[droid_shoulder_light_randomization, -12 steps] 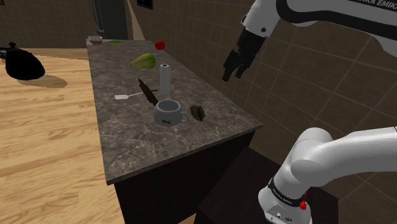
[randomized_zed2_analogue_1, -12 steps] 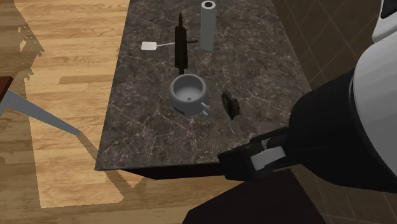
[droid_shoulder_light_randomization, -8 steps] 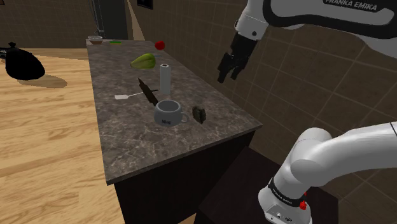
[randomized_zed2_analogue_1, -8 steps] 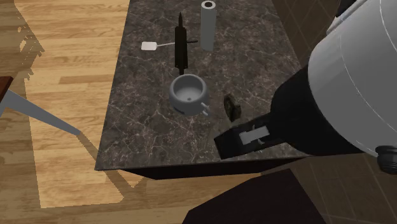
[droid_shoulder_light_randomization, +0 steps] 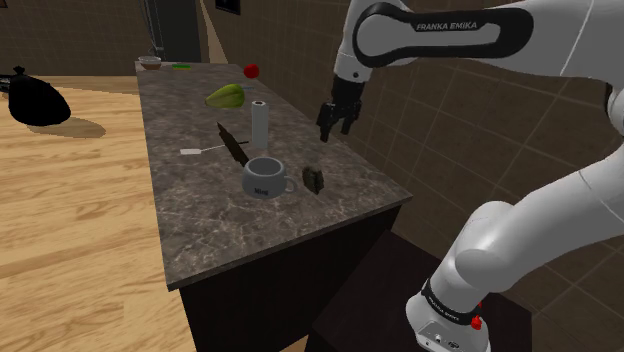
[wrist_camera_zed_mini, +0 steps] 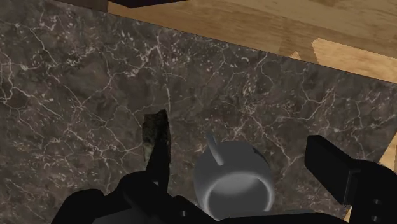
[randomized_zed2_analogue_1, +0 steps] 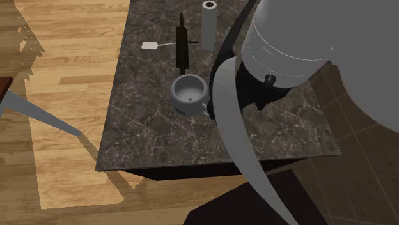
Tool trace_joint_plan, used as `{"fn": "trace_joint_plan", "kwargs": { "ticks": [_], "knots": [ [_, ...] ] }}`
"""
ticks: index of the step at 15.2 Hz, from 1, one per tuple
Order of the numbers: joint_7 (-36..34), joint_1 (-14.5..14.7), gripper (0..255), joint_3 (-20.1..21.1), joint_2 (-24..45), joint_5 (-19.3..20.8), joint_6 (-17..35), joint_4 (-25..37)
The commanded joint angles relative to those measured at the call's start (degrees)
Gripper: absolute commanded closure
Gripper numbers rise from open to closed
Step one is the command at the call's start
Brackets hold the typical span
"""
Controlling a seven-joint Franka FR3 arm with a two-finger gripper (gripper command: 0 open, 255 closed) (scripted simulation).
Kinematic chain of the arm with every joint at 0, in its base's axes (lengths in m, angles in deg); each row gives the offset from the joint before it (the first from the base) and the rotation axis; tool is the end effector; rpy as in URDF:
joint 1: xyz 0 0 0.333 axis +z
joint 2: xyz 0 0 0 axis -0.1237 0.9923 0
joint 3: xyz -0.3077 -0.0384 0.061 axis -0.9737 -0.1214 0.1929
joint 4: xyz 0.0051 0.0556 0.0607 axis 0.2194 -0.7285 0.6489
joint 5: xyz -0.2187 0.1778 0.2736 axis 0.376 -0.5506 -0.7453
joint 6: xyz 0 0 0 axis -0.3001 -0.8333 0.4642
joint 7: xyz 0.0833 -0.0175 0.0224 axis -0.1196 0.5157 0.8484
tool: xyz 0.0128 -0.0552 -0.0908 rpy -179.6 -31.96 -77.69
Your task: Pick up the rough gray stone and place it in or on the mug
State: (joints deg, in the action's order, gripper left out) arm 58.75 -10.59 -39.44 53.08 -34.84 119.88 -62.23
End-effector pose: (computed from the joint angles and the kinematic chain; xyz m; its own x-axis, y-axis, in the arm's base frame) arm 0.4242 -0.0060 0.5659 0.9936 -0.0933 0.0634 -0.0917 -0.9954 -0.0273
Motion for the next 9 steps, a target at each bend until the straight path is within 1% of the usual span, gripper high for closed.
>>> {"fn": "trace_joint_plan", "kwargs": {
  "ticks": [1,9],
  "knots": [
    [0.4,-0.5,0,-0.3,4.2,0.9,1.5,1.1],
    [0.9,-2.1,0,-1.1,21.7,4.3,4.9,9.2]
  ]
}}
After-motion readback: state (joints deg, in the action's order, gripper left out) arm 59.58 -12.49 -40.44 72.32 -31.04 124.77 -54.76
